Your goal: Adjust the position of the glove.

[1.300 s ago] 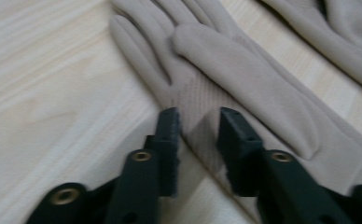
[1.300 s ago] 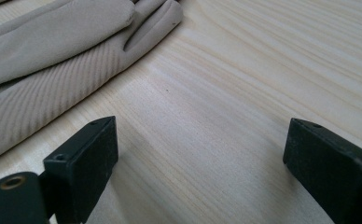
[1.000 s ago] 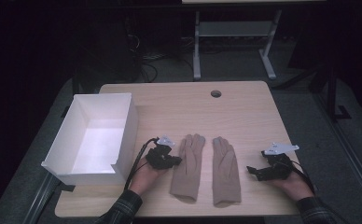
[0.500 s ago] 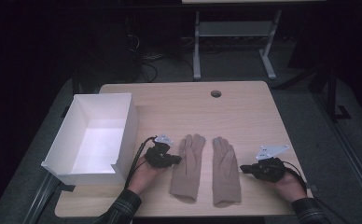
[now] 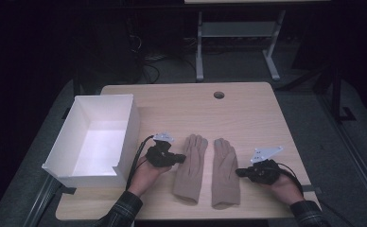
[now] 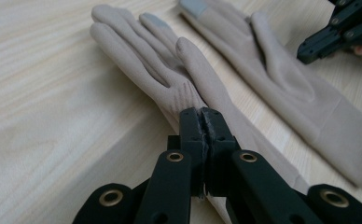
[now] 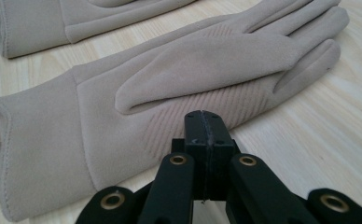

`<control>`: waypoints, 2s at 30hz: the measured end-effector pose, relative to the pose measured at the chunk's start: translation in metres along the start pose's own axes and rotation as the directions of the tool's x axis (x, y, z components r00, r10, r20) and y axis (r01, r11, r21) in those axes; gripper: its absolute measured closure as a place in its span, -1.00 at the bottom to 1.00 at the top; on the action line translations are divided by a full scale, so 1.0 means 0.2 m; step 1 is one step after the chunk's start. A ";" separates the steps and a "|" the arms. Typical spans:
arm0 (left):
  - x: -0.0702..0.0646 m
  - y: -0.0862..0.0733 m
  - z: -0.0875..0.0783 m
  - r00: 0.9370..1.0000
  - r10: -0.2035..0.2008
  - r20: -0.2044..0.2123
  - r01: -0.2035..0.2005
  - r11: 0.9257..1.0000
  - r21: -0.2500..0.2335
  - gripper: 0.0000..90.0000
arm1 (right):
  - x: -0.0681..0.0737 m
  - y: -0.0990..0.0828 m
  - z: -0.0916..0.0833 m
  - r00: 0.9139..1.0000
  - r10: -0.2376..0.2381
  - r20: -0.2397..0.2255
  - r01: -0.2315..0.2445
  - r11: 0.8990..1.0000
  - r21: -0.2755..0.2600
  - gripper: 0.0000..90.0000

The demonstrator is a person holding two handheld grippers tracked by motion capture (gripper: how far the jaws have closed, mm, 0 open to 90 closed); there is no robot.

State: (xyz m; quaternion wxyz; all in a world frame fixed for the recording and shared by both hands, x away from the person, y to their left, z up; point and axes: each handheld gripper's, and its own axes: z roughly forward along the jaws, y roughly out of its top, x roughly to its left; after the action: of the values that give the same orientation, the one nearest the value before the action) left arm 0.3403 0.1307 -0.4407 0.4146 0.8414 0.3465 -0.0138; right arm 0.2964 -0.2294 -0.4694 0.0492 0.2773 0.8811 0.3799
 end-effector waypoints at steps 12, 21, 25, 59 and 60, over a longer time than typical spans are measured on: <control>-0.02 0.04 -0.01 0.999 -0.012 0.050 0.014 0.999 -0.043 0.96 | 0.03 0.07 0.06 1.000 -0.015 -0.023 0.015 1.000 -0.011 0.99; -0.04 0.08 0.00 0.997 0.002 0.074 0.002 0.999 -0.053 0.96 | 0.05 0.10 0.09 0.999 -0.015 -0.035 0.014 1.000 -0.013 0.99; -0.05 0.09 0.00 0.996 0.009 0.087 -0.004 0.998 -0.060 0.96 | 0.06 0.11 0.11 0.999 -0.022 -0.041 0.022 1.000 -0.014 1.00; -0.14 0.15 0.07 0.990 0.043 0.133 -0.036 0.998 -0.056 0.96 | 0.16 0.25 0.28 0.993 -0.065 -0.095 0.063 0.998 -0.027 1.00; -0.14 0.15 0.08 0.990 0.047 0.135 -0.040 0.998 -0.052 0.96 | 0.16 0.25 0.29 0.993 -0.066 -0.096 0.064 0.998 -0.027 1.00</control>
State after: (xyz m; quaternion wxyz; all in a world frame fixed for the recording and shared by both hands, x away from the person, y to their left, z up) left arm 0.3406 0.0910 -0.4215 0.4579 0.8355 0.2991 -0.0538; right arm 0.3095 -0.1477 -0.4703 0.0219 0.2292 0.8864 0.4015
